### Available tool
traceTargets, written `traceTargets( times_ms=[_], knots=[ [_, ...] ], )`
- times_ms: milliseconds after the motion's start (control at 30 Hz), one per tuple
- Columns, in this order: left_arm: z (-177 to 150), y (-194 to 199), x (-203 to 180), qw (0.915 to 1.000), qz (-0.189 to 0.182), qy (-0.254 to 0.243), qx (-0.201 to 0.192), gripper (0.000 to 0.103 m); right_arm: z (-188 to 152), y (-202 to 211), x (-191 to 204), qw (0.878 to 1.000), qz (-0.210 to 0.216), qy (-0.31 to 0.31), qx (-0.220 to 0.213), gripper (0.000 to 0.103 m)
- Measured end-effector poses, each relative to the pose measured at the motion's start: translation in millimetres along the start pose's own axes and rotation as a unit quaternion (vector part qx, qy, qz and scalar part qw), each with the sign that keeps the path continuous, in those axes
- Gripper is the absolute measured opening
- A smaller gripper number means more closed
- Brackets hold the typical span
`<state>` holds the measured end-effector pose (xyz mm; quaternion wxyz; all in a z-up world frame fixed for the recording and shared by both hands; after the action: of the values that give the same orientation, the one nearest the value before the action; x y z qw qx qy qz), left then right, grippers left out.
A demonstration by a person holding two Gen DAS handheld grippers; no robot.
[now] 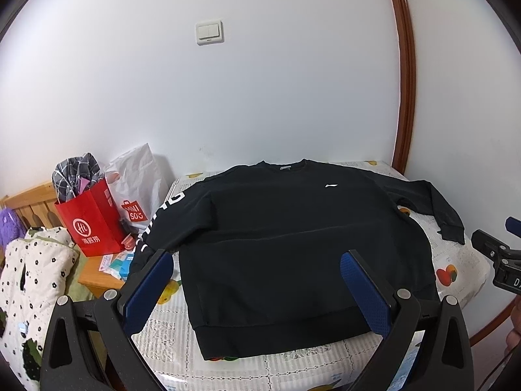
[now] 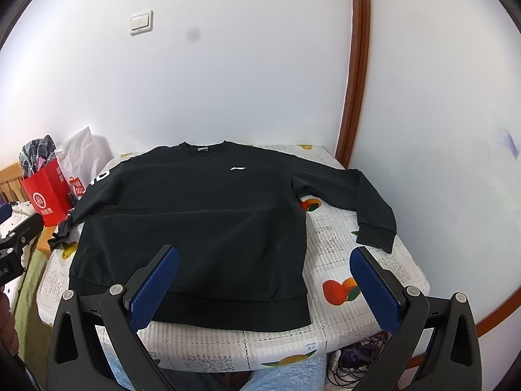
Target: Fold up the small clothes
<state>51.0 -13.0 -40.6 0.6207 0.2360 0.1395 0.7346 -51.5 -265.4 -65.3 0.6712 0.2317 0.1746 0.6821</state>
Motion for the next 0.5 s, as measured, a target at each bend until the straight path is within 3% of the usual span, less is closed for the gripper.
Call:
traceTargets(
  times_ms=[500],
  knots=[
    [3.4, 1.5, -0.1, 1.0, -0.007, 0.003, 0.001, 0.103, -0.2, 3.8, -1.8, 1.0, 0.007, -0.007, -0.005, 0.103]
  ],
)
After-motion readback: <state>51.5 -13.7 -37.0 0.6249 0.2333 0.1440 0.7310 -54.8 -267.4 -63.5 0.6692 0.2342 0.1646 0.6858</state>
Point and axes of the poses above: each gripper's, at about its wrist camera, not at the fingertips, and y roughly against the way its jaws point, x to its left, z to its top, the point moved 8 cm from there along -y, roughly the way its jaws point, and after that the axes turned 11 degrees about z, right-handed, at the moved point
